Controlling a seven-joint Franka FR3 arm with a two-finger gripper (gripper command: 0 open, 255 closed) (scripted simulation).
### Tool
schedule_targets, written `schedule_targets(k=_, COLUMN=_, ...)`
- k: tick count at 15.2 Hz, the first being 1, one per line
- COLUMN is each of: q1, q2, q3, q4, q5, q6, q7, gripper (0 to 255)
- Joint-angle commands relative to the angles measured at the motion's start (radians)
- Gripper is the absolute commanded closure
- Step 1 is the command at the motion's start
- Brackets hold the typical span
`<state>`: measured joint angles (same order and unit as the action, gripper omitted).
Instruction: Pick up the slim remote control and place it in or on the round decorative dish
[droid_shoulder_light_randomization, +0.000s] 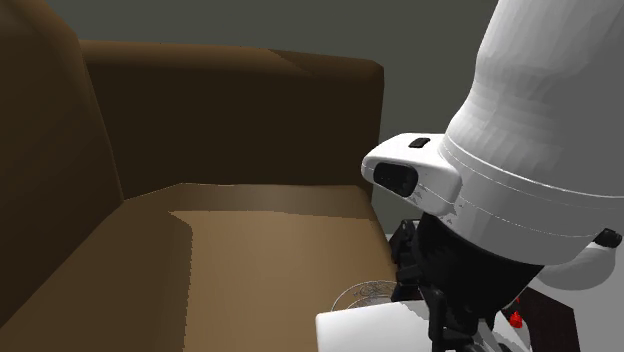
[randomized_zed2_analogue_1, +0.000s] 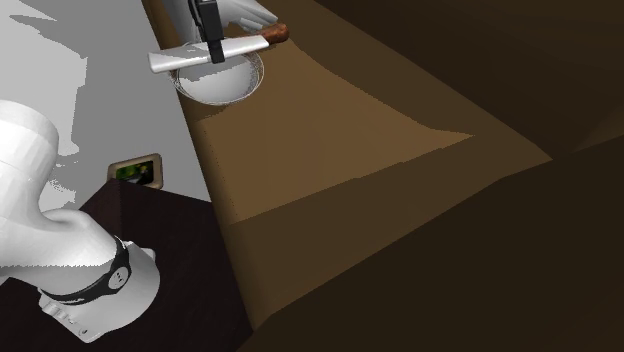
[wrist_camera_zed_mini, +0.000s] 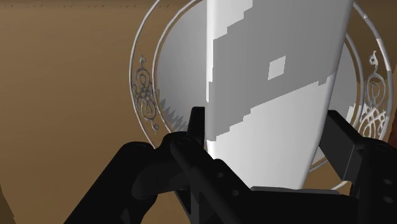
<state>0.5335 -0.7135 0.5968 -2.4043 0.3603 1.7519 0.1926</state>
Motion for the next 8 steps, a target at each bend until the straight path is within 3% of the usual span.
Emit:
schedule_targets(k=1, q1=0.000, q2=0.000, q3=0.000, q4=0.000, q5=0.000, q6=0.000, q7=0.000, gripper=255)
schedule_targets(k=2, q1=0.000, q2=0.000, q3=0.000, q4=0.000, q5=0.000, q6=0.000, q7=0.000, gripper=0)
schedule_targets(k=8, q1=-0.003, q2=0.000, q3=-0.010, q4=0.032, q5=-0.008, q6=-0.032, q7=0.002, gripper=0)
